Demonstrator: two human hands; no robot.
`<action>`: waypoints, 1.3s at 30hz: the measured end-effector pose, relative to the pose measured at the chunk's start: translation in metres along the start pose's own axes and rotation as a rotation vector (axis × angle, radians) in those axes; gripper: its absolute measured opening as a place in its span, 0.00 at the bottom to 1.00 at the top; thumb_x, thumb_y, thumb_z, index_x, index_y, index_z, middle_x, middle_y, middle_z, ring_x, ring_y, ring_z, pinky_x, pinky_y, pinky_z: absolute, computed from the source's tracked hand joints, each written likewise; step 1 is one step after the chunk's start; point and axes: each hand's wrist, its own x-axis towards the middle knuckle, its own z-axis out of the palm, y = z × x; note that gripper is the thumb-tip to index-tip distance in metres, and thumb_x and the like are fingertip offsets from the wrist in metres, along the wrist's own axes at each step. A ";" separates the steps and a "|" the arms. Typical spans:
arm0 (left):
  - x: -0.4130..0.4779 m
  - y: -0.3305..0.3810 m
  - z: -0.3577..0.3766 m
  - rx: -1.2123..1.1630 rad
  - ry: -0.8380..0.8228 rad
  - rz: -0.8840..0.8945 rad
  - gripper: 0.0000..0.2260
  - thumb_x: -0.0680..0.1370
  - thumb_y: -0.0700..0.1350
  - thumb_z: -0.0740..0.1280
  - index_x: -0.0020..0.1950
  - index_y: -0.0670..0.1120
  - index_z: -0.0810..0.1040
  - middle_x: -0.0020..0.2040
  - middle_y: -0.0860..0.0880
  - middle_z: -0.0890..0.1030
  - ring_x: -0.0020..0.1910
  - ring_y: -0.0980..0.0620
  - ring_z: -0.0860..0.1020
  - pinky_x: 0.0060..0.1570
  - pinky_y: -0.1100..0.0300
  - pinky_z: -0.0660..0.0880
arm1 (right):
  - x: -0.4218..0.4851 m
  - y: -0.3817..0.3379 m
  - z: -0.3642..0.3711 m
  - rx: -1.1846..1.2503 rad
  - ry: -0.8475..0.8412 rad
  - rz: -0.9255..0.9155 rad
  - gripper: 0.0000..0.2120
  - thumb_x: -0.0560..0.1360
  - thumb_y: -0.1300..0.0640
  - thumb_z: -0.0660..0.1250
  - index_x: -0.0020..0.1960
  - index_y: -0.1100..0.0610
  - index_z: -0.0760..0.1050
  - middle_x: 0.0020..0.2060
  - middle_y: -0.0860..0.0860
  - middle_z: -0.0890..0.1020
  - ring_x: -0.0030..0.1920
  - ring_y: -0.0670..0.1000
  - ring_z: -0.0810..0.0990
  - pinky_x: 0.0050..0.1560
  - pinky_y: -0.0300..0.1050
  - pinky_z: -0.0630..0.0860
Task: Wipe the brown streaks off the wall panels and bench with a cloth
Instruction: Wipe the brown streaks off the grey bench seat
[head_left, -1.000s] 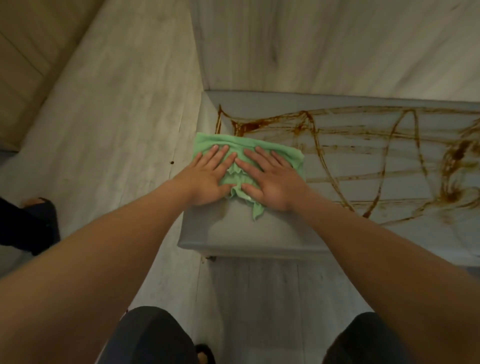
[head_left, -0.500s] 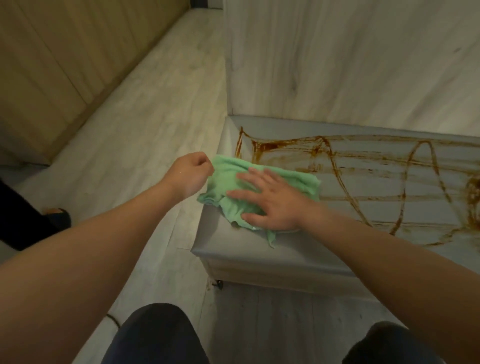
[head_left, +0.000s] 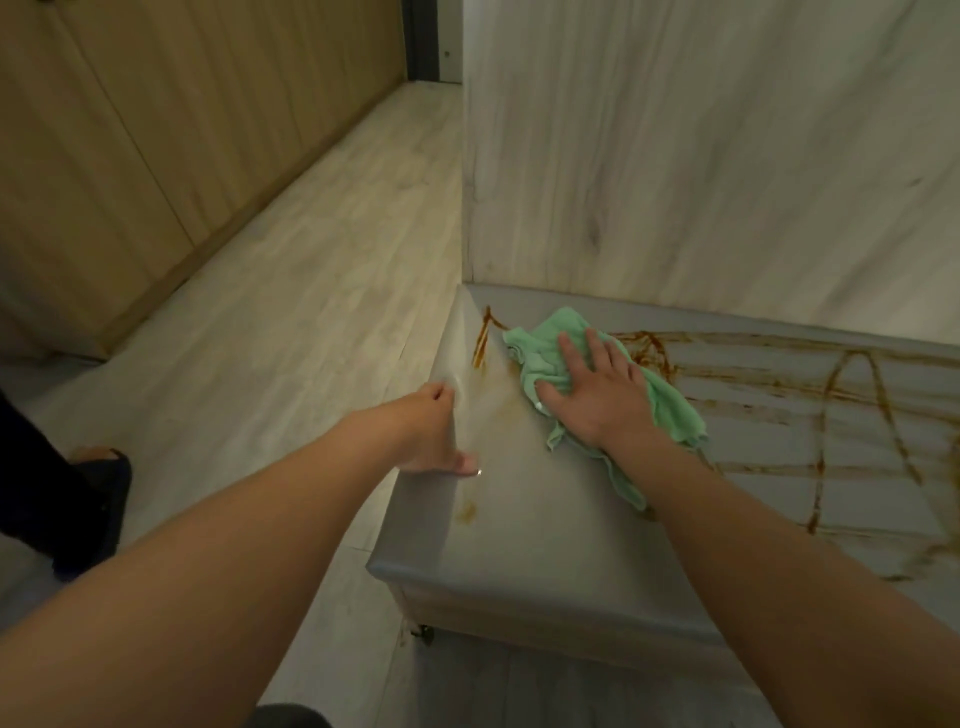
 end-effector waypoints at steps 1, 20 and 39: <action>0.004 -0.001 0.003 0.005 0.001 -0.003 0.57 0.74 0.69 0.70 0.84 0.41 0.40 0.85 0.49 0.43 0.80 0.42 0.60 0.76 0.45 0.65 | 0.009 -0.002 -0.001 -0.010 -0.006 0.006 0.38 0.78 0.29 0.48 0.84 0.39 0.44 0.84 0.50 0.43 0.83 0.56 0.42 0.81 0.58 0.41; 0.020 -0.010 0.019 -0.034 0.047 0.067 0.53 0.75 0.67 0.70 0.84 0.42 0.44 0.82 0.47 0.48 0.81 0.42 0.53 0.79 0.48 0.58 | 0.043 -0.029 0.005 -0.131 -0.122 -0.593 0.33 0.74 0.27 0.42 0.80 0.29 0.51 0.83 0.40 0.50 0.83 0.49 0.45 0.81 0.56 0.43; 0.016 0.013 0.004 0.133 -0.029 -0.106 0.55 0.74 0.70 0.68 0.83 0.37 0.45 0.80 0.44 0.52 0.75 0.41 0.69 0.73 0.47 0.68 | 0.053 0.040 -0.008 0.013 0.014 0.182 0.33 0.80 0.32 0.47 0.83 0.39 0.50 0.84 0.49 0.50 0.83 0.58 0.46 0.80 0.62 0.43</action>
